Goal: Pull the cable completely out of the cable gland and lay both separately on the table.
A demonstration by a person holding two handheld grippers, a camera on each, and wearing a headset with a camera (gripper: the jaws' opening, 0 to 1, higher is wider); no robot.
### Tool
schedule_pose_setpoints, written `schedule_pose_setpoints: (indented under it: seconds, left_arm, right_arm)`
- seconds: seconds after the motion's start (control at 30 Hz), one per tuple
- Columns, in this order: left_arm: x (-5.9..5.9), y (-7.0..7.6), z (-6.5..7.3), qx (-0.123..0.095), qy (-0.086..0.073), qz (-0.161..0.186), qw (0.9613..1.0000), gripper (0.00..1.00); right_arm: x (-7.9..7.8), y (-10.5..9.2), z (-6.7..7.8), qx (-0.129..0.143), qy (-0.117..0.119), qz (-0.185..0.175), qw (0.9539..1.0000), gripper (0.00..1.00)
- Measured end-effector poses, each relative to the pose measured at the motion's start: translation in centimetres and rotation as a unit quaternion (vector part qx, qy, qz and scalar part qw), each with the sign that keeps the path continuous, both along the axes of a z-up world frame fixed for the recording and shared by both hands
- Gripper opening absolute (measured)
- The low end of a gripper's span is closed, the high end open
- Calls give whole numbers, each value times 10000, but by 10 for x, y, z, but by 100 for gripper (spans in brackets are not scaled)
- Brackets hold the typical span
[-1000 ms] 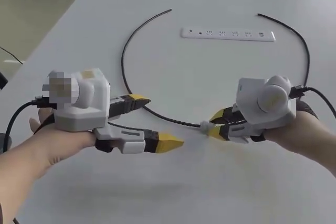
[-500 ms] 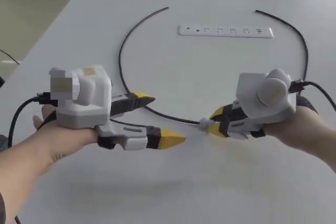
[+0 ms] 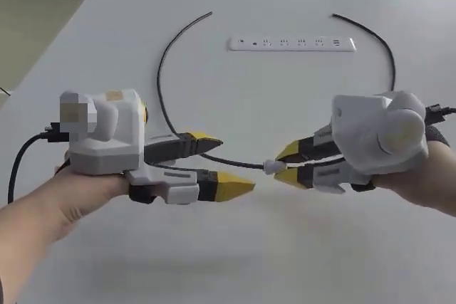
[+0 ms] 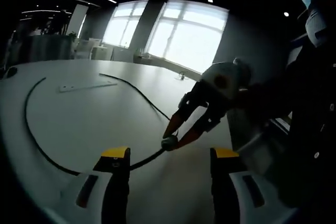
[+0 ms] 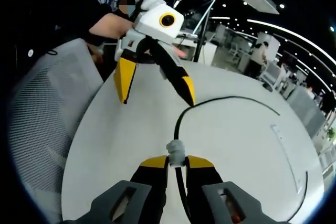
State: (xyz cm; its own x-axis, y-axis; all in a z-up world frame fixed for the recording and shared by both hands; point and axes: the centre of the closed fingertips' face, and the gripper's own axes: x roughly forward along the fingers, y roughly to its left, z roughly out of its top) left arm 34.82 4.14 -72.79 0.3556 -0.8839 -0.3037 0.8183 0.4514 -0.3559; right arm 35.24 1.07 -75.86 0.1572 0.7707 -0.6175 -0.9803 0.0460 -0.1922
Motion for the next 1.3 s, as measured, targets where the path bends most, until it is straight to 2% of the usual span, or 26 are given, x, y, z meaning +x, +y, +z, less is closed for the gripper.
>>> schedule_pose_setpoints:
  seconds: [0.13, 0.27, 0.43, 0.47, 0.67, 0.77, 1.03, 1.17, 1.3]
  left_arm:
    - [-3, -7, 4, -97, -24, -129, 9999, 56]
    - [-13, -17, 8, -291, 94, -445, 9985, 43]
    - [-18, -25, 13, -423, -32, -611, 9972, 46]
    - [-19, -27, 15, -415, -217, -732, 9962, 46]
    - [-21, -28, 7, -353, -52, -810, 9961, 39]
    - [-23, -29, 9, -449, -14, -854, 9953, 30]
    - [-28, -32, 10, -512, 89, -941, 9942, 31]
    - [-29, -32, 13, -714, 231, -899, 9931, 27]
    - [-32, -34, 14, -766, 272, -931, 9923, 25]
  right_arm:
    - [-8, 0, 13, 71, -158, 132, 9998, 7]
    - [-16, 1, 23, 144, -256, 237, 9993, 7]
    - [-26, 0, 27, 151, -325, 381, 9986, 7]
    - [-28, 0, 27, 132, -322, 407, 9986, 7]
    - [-34, 2, 33, 190, -369, 490, 9979, 7]
    - [-39, 4, 35, 236, -332, 564, 9976, 7]
    - [-44, 6, 39, 260, -437, 672, 9964, 7]
    - [-46, 5, 40, 267, -454, 705, 9961, 7]
    - [-46, 4, 41, 260, -504, 705, 9959, 7]
